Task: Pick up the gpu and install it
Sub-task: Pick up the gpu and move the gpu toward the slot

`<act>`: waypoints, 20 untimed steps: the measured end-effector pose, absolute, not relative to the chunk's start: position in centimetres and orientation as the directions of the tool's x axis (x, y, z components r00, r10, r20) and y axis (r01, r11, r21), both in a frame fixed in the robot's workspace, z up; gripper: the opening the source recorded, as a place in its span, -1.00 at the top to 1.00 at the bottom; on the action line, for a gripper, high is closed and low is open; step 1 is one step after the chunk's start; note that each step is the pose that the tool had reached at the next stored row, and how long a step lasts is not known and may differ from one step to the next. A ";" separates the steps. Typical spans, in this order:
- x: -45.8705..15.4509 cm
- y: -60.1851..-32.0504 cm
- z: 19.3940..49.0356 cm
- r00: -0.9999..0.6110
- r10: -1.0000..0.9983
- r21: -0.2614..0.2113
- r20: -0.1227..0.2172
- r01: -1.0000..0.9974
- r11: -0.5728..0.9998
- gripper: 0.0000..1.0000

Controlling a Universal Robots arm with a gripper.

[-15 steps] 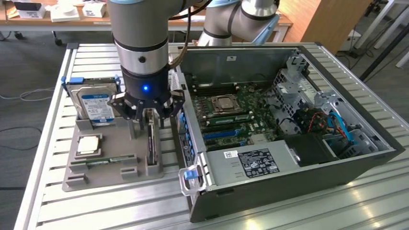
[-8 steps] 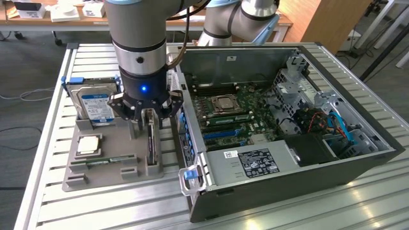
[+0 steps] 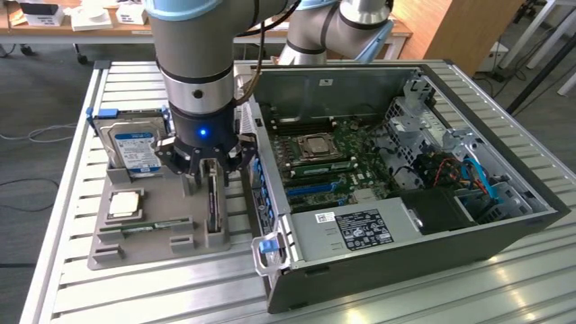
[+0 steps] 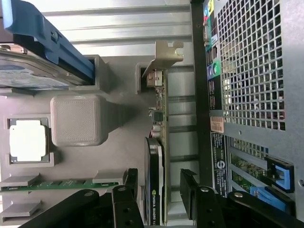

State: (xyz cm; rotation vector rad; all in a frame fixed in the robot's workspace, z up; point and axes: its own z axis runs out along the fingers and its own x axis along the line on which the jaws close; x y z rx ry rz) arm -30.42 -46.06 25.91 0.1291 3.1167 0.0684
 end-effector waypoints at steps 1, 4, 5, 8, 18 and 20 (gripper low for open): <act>-30.4 -46.1 25.7 -0.996 0.083 0.045 -0.020 0.082 0.996 0.02; -30.4 -46.1 25.3 -0.996 0.083 0.045 -0.019 0.082 0.996 0.02; -30.4 -46.1 25.2 -0.996 0.083 0.045 -0.019 0.082 0.996 0.02; -30.4 -46.1 24.8 -0.996 0.083 0.045 -0.018 0.082 0.996 0.02; -30.5 -46.1 23.9 -0.996 0.083 0.044 -0.016 0.082 0.996 0.02; -30.6 -46.1 23.8 -0.996 0.083 0.044 -0.016 0.082 0.996 0.02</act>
